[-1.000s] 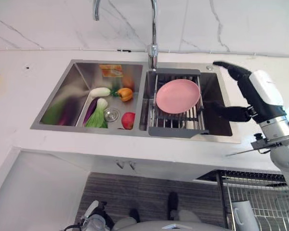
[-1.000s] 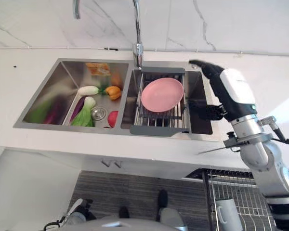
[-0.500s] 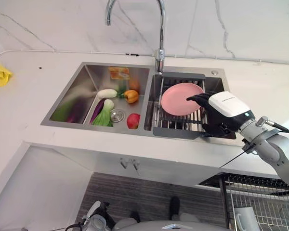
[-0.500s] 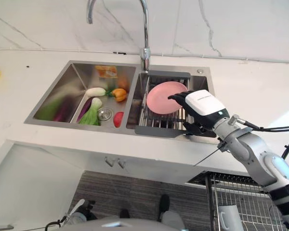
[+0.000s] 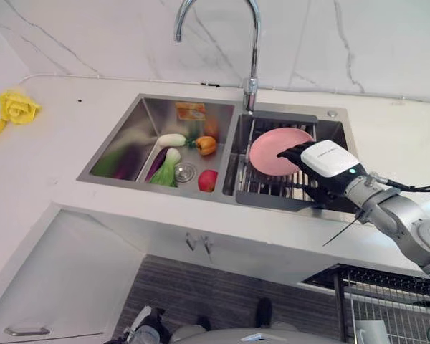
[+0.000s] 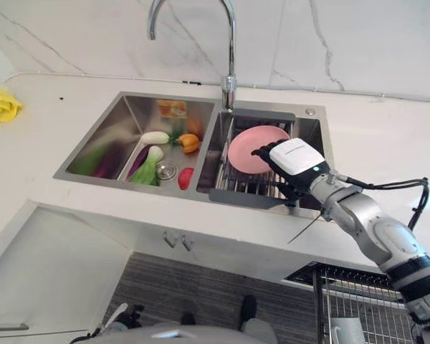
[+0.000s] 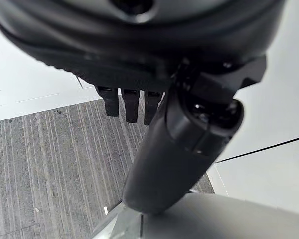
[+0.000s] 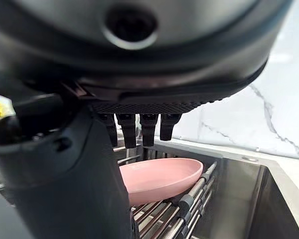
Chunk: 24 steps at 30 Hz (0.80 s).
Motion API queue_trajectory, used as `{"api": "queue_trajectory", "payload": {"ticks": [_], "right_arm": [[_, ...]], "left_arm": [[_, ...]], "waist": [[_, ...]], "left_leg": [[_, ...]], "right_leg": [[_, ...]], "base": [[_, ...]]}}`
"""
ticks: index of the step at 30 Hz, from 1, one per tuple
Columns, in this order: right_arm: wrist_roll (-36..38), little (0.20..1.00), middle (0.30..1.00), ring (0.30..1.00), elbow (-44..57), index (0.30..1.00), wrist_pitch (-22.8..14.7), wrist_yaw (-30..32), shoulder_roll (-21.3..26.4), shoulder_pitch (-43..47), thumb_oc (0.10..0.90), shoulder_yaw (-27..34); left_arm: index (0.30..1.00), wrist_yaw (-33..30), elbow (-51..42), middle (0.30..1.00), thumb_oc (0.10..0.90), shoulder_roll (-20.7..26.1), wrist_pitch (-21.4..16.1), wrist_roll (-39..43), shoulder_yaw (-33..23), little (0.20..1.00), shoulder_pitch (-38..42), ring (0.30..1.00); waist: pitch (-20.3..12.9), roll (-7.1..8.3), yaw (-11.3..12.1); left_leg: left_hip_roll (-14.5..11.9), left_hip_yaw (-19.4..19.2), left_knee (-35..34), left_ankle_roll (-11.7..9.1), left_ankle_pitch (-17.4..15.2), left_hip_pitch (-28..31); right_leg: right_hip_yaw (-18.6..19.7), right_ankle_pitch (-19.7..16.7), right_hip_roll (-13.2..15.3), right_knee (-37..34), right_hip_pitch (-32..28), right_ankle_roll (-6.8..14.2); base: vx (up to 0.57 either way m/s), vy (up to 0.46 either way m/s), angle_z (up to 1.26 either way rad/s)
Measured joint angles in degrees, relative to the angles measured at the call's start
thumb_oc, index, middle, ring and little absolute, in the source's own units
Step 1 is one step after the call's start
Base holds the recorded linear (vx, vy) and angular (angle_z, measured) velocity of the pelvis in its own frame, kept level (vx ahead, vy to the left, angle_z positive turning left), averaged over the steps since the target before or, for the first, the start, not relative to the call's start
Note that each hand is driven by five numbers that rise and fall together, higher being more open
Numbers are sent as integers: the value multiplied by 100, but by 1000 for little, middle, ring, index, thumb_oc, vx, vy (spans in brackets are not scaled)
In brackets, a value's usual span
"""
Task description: Place the dishes in the dishwasher.
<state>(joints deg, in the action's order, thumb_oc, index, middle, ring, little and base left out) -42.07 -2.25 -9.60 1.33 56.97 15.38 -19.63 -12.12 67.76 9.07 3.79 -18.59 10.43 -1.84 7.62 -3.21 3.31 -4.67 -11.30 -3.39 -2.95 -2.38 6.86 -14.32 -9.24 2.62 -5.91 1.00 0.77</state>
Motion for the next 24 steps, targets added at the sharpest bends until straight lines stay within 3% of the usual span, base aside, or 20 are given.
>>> {"api": "queue_trajectory", "payload": {"ticks": [9, 16, 17, 20, 21, 24], "right_arm": [[-925, 900, 900, 900, -736, 900, 283, 599, -376, 163, 800, -192], [-1672, 900, 900, 900, -1455, 900, 615, 1038, -856, 223, 800, -317], [-1767, 792, 792, 792, -1530, 792, 709, 1118, -928, 225, 728, -316], [-1906, 611, 611, 611, -1855, 611, 853, 1479, -991, 337, 607, -473], [-1923, 331, 331, 331, -1974, 331, 887, 1506, -993, 382, 420, -548], [-2111, 300, 300, 300, -2125, 300, 951, 1614, -983, 405, 400, -632]], "left_arm": [[900, -51, 14, 900, 800, -9, -2, 9, -10, 900, 13, 900], [900, -167, 99, 900, 800, -4, -20, 25, -15, 900, 62, 900], [900, -184, 102, 900, 800, -4, -27, 59, -13, 900, 48, 900], [900, -246, 111, 900, 800, 1, -29, 60, 45, 900, 35, 900], [900, -258, 111, 900, 800, 7, -41, 59, 70, 900, 37, 900], [900, -284, 109, 900, 800, 12, -86, 60, 119, 900, 28, 900]], "waist": [[-12, 32, 239], [-38, 74, 300], [-38, 74, 338], [-38, 74, 376], [-38, 73, 395], [-38, 73, 444]], "left_leg": [[1, 120, 7, 14, 10, -52], [4, 291, 16, 32, 24, -122], [5, 299, 17, 32, 26, -125], [9, 339, 29, 30, 29, -118], [12, 377, 34, 30, 29, -118], [10, 417, 36, 31, 28, -124]], "right_leg": [[-124, 17, 16, 0, -15, 2], [-287, 45, 36, 0, -34, 14], [-296, 46, 38, 0, -35, 14], [-333, 55, 49, -2, -71, 20], [-376, 63, 55, -2, -90, 26], [-414, 84, 59, -2, -105, 26]], "base": [[-2, -2, 7], [-1, -1, 12], [2, 2, 4], [-5, -4, 7], [-10, -5, 15], [-2, -7, 9]]}}
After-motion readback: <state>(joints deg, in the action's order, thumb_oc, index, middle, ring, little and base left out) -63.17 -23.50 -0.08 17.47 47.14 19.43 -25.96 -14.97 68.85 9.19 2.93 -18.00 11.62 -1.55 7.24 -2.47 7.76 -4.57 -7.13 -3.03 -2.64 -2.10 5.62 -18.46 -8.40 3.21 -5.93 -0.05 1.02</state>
